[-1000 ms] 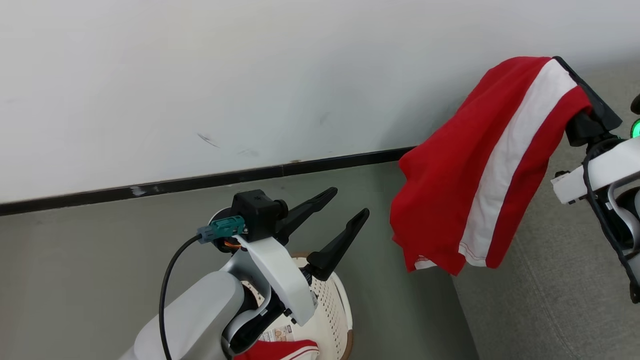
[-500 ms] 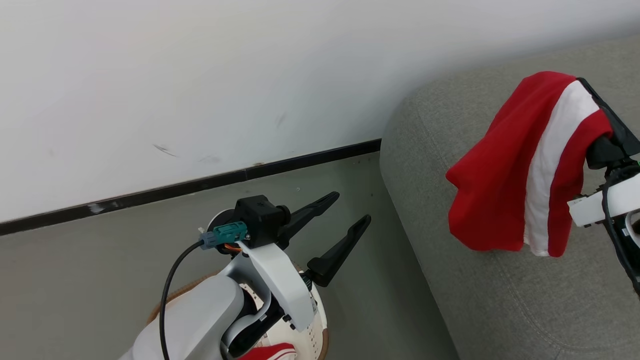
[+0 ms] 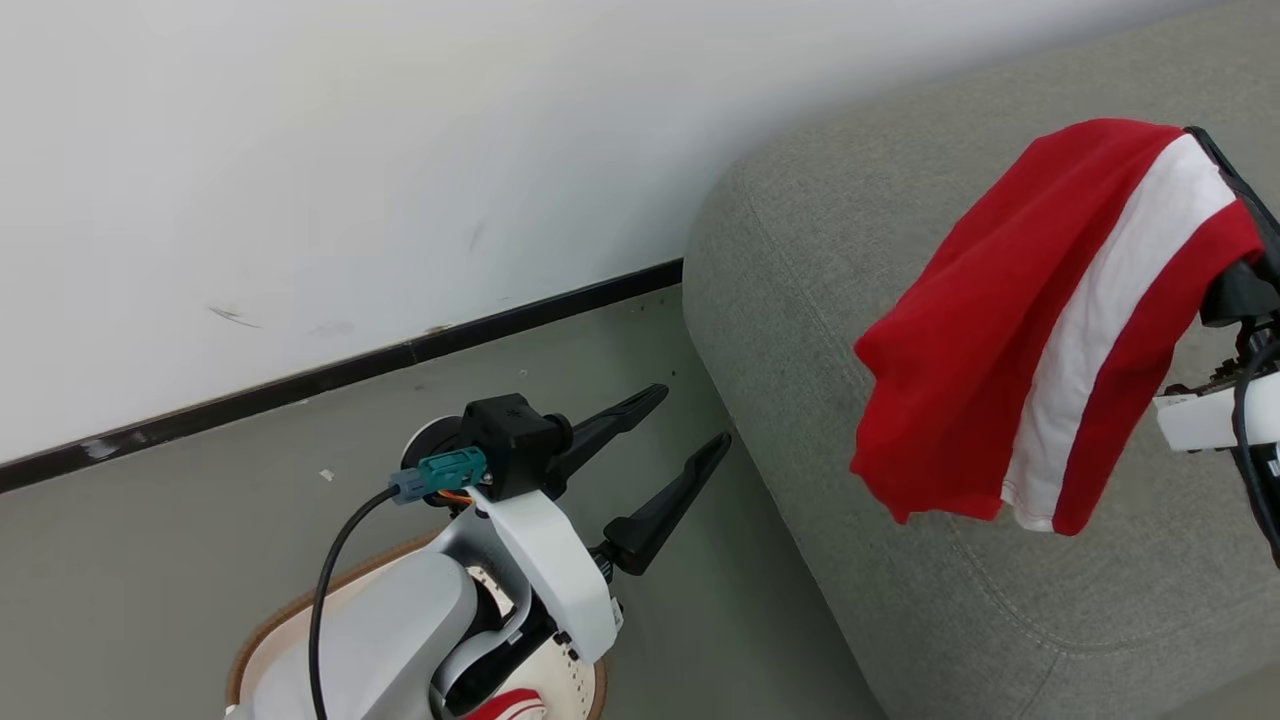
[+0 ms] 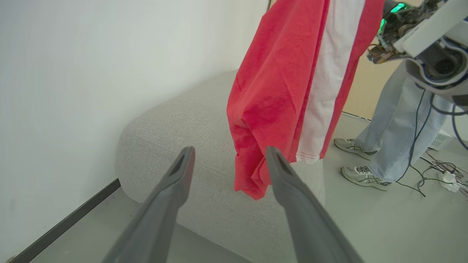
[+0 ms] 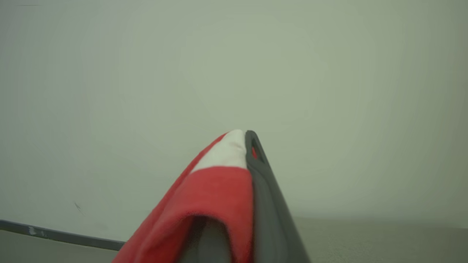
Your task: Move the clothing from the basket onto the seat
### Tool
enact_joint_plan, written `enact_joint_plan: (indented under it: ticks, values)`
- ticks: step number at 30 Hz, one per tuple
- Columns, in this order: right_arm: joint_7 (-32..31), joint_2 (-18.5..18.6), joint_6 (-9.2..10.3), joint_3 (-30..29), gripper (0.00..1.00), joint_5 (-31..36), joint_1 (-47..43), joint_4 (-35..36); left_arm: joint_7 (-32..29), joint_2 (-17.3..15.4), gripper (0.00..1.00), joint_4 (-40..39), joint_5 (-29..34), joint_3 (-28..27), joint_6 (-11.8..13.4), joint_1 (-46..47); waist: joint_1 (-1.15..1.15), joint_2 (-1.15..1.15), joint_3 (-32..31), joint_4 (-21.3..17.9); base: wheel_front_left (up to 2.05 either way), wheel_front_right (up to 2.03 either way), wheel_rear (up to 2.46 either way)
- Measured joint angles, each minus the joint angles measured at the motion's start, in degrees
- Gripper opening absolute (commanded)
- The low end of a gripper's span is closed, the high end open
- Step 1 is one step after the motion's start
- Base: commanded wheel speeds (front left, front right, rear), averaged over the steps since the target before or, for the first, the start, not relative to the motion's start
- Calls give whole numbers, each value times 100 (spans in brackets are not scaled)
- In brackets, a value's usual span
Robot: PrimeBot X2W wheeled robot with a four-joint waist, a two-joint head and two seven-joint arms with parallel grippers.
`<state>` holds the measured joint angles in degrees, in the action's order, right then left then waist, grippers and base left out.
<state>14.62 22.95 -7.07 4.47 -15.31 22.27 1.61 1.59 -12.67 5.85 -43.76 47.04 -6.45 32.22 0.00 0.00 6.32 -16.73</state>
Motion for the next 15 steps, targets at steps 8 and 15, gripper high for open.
enact_joint_plan:
  ticks: [8,15]
  values:
    - [0,-63,0,-88,0,10,-37,186,15,-64,100,-67,33,-31,24,0,0,0,76,-277,0,0,0]
    - [1,-66,-1,-186,0,9,-66,387,49,-165,100,-143,55,-65,30,-1,0,0,148,-452,0,0,0]
